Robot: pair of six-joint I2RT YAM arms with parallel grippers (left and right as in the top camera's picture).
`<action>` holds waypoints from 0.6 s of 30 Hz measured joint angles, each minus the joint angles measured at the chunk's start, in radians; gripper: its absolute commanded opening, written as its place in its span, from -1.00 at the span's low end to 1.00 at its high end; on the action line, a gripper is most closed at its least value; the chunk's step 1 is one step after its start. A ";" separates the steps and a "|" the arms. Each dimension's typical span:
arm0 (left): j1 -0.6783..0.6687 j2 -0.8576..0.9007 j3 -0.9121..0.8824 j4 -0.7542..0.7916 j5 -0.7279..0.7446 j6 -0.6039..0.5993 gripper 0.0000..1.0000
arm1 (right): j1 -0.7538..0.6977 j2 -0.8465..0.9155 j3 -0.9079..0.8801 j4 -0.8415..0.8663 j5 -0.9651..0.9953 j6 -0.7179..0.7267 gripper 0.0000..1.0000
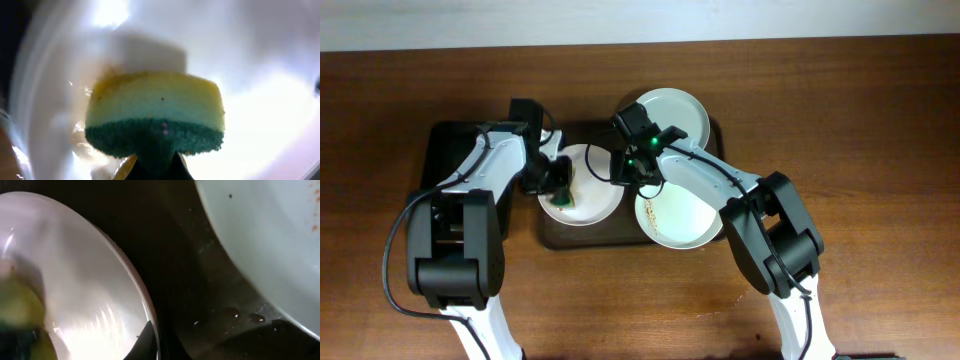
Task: Clean dirty plates on tray and stack at the side
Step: 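Scrub the pink plate with the sponge in left gripper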
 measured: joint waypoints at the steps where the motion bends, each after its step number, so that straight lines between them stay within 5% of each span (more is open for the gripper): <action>1: 0.000 0.000 -0.004 -0.045 0.025 0.029 -0.98 | 0.000 0.000 0.000 0.000 0.000 -0.004 -0.92; 5: 0.001 0.000 -0.012 -0.025 0.046 0.068 -0.98 | 0.000 0.000 0.000 0.000 0.002 -0.007 -0.92; 14: -0.003 0.003 -0.035 0.472 -0.014 0.032 -0.99 | -0.010 0.000 0.000 0.008 0.018 0.015 -0.91; 18: -0.003 0.004 -0.033 0.430 -0.058 0.013 -0.99 | -0.009 0.000 0.000 0.008 0.014 0.015 -0.92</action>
